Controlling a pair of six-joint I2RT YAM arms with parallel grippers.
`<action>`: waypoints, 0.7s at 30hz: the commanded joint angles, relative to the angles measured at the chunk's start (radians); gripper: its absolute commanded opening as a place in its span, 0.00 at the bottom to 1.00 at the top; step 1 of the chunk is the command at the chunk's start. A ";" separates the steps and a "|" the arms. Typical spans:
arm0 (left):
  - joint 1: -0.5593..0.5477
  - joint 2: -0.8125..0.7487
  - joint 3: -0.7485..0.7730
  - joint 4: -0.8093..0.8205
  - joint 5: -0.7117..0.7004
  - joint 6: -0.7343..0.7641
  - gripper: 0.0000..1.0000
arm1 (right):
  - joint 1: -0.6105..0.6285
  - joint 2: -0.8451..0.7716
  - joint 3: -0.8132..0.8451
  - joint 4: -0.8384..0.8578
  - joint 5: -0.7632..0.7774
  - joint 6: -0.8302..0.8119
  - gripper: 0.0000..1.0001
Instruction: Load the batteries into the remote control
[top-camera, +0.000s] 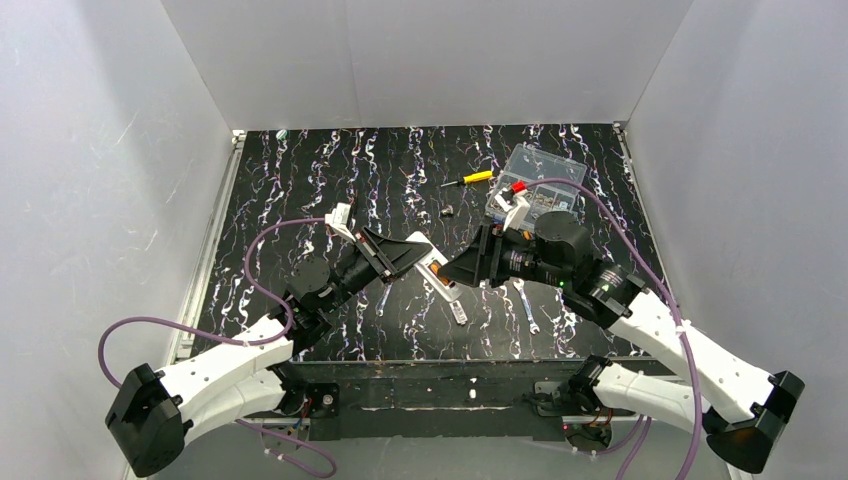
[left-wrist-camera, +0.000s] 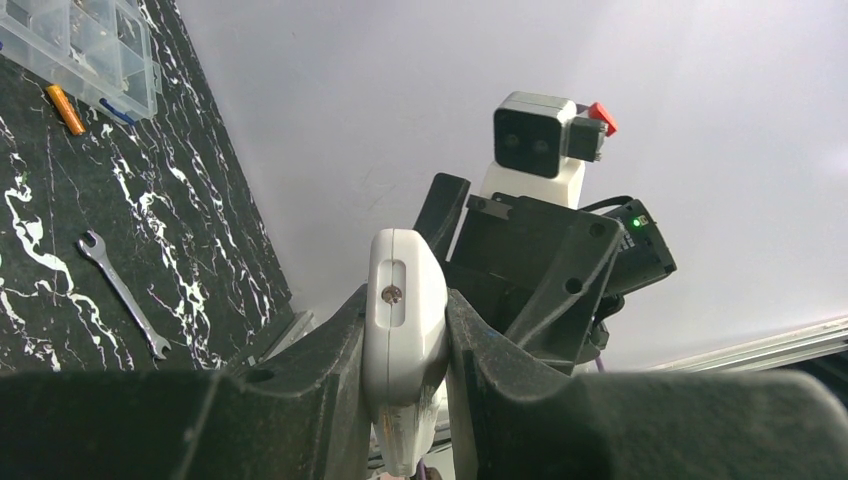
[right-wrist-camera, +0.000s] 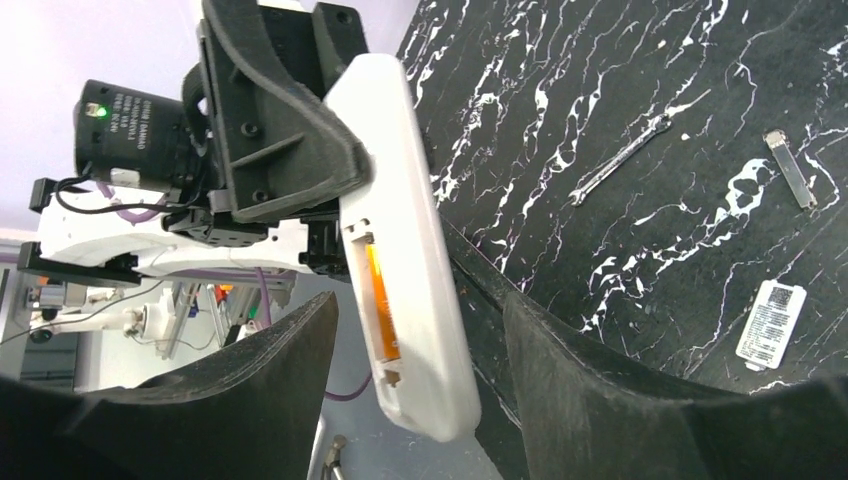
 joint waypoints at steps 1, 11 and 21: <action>-0.003 -0.029 0.044 0.107 0.009 0.003 0.00 | -0.004 -0.031 0.069 0.031 -0.035 -0.063 0.71; -0.002 -0.032 0.047 0.096 0.010 0.004 0.00 | -0.007 -0.008 0.128 -0.059 0.026 -0.147 0.65; -0.003 -0.027 0.046 0.096 0.011 0.002 0.00 | -0.007 0.024 0.187 -0.158 0.104 -0.272 0.49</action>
